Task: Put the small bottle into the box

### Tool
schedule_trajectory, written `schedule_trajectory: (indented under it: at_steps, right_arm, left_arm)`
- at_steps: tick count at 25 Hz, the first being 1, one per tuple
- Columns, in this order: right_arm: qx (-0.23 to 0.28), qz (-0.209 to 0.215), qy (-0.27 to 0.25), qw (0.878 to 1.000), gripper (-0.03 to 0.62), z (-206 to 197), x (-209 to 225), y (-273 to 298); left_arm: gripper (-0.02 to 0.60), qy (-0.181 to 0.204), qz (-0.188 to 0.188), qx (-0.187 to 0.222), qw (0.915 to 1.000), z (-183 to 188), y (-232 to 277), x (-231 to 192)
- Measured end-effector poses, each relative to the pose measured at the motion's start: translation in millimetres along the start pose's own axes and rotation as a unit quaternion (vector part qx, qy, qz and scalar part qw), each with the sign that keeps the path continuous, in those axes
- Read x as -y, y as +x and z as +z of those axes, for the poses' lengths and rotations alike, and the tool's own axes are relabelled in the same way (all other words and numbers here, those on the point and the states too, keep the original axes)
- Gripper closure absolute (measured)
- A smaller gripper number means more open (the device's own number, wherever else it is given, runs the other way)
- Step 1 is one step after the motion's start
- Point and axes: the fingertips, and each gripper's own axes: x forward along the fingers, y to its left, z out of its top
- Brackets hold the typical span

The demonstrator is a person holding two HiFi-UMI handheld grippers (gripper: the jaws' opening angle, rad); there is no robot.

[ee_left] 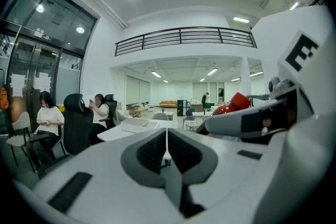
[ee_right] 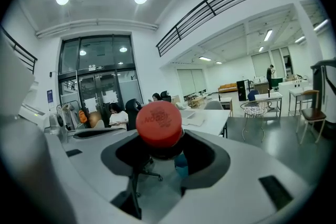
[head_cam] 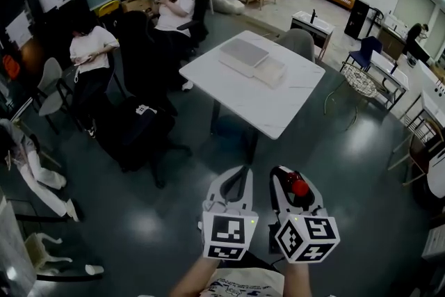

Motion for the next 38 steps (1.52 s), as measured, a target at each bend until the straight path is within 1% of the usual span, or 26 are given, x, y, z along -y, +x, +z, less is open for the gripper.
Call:
schedule_trajectory:
  at_steps: [7, 12, 22, 28, 38]
  right_arm:
    - [-0.004, 0.018, -0.006, 1.000, 0.365, 18.3, 37.3, 54.5]
    - [-0.010, 0.027, -0.002, 1.000, 0.365, 26.9, 59.4, 85.5]
    - [-0.027, 0.033, 0.004, 0.999, 0.365, 30.7, 76.1, 145.5]
    - [-0.027, 0.023, 0.006, 0.999, 0.365, 46.3, 84.2, 191.6]
    - [-0.013, -0.015, 0.013, 1.000, 0.365, 87.8, 97.4, 278.9]
  left_arm:
    - [0.561, 0.000, 0.008, 0.000, 1.0000, 8.9, 66.5, -0.7]
    - [0.561, 0.000, 0.019, -0.006, 0.9998, 11.2, 99.6, -4.5]
    - [0.561, -0.009, 0.034, -0.022, 0.9992, 6.8, 151.4, -36.9]
    - [0.561, -0.009, 0.022, -0.021, 0.9995, 17.2, 199.2, -62.6]
    - [0.561, 0.003, -0.022, -0.011, 0.9997, 50.0, 288.1, -111.8]
